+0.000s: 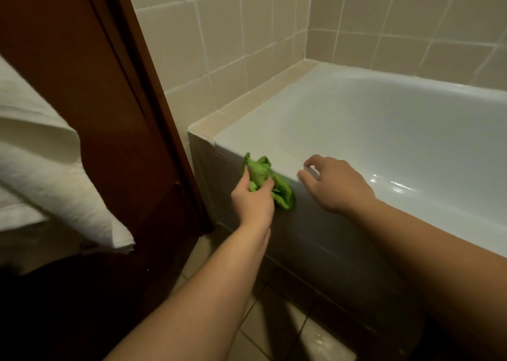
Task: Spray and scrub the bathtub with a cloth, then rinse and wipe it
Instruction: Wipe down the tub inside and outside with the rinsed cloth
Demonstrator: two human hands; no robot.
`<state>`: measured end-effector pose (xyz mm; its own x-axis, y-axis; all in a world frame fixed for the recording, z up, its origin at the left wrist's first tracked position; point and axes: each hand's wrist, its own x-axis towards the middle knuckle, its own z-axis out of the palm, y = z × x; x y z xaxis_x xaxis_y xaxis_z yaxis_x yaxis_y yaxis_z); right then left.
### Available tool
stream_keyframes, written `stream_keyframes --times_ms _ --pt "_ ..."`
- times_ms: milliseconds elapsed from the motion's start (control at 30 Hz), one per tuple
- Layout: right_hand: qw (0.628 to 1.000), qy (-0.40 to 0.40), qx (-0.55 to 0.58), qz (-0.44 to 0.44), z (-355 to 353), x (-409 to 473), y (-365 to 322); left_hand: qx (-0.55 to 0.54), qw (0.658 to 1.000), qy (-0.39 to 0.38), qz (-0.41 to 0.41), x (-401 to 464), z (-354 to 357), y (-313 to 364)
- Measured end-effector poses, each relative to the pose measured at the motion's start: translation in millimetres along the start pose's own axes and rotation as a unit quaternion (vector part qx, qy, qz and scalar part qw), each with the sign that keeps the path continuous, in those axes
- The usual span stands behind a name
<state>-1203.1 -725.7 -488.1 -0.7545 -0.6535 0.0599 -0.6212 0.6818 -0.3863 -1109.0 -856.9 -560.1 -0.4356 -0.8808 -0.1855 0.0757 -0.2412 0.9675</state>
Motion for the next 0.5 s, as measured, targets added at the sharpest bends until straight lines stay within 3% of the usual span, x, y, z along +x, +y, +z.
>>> stream_keyframes --times_ms 67,300,500 --pt "1.0 0.007 0.024 0.0 -0.2 1.3 0.5 -0.001 1.0 -0.021 0.005 -5.2 3.7 4.9" --pt "0.999 -0.037 0.034 -0.005 -15.9 -14.1 31.0 0.079 0.996 0.039 0.027 -10.5 -5.4 17.8" --pt "0.987 -0.086 -0.083 0.105 -33.3 -46.1 69.6 -0.006 0.998 -0.035 -0.045 -65.1 26.1 -26.1"
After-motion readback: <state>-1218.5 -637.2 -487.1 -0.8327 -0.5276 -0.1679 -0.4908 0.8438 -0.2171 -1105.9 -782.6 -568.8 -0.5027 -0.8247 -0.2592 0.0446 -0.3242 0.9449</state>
